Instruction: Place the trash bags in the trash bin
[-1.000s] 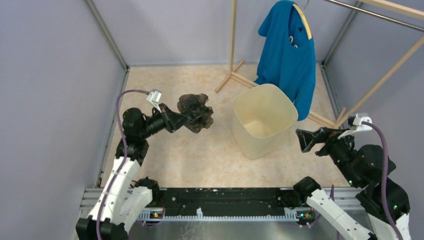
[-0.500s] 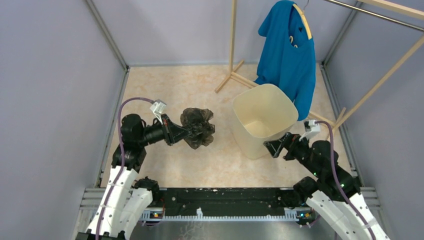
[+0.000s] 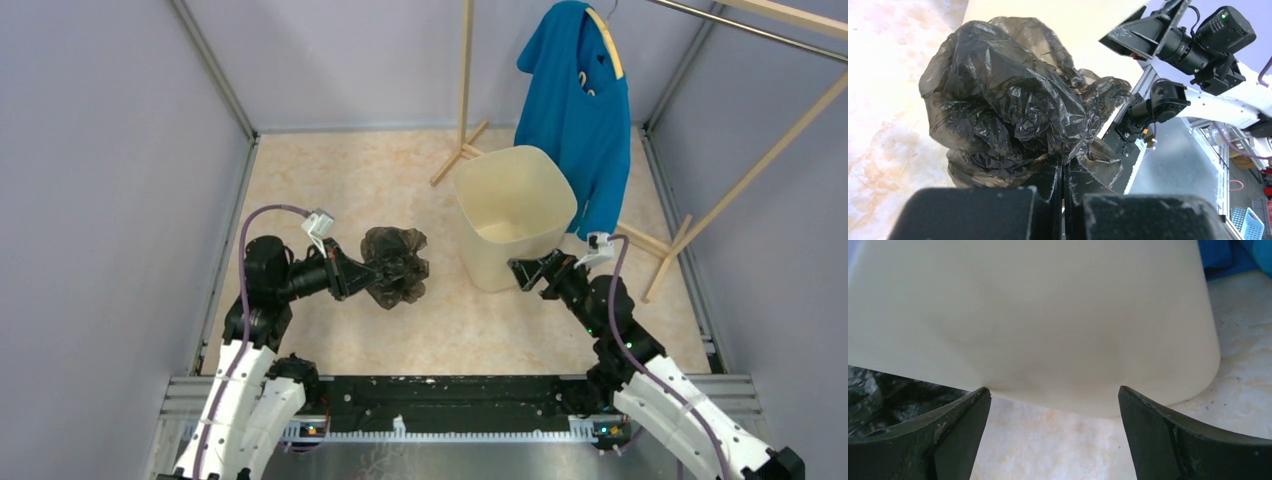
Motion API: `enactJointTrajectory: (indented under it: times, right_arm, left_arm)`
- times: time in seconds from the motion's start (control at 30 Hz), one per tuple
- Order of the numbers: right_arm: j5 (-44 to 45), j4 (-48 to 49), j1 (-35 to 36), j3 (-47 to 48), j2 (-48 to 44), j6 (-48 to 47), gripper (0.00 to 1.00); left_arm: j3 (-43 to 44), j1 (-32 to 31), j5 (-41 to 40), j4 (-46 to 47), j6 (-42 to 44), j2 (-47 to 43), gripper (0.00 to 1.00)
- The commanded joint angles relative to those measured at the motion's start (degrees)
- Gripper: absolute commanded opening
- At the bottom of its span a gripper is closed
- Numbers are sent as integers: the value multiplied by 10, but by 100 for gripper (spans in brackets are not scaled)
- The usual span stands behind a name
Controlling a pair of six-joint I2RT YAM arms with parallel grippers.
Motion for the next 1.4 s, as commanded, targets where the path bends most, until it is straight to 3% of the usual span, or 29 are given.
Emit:
enactJointTrajectory:
  times: [0.0,0.23,0.37,0.53,0.7,0.93,1.2,1.33,1.37]
  right_arm:
    - [77,210,-4,7,108,-10,99]
    - [95,299,-4,67,305,-49,99]
    - [60,230,-4,126,360,-54,99]
    - [-33,93,23,142,345,-23,99]
    - [2,37,171,117,262,-7,99]
    - [-6,181,352,111,252,18,99]
    - [-12,243,367,217,362,27,97]
    - [51,229,367,258,389,21,90]
    - [65,239,367,255,392,22,81]
  left_arm:
    - [25,-3,-9,-36,46,-11,0]
    - [0,-4,21,-2,37,-8,0]
    - [-8,-5,42,14,34,-6,0]
    - [-20,-13,63,38,24,-25,0]
    - [-23,-24,59,43,20,-34,0]
    - [-22,-51,55,42,20,-18,0]
    - [-22,-58,52,36,20,-9,0]
    - [-21,-66,54,35,20,-3,0]
    - [-21,-68,54,34,20,-3,0]
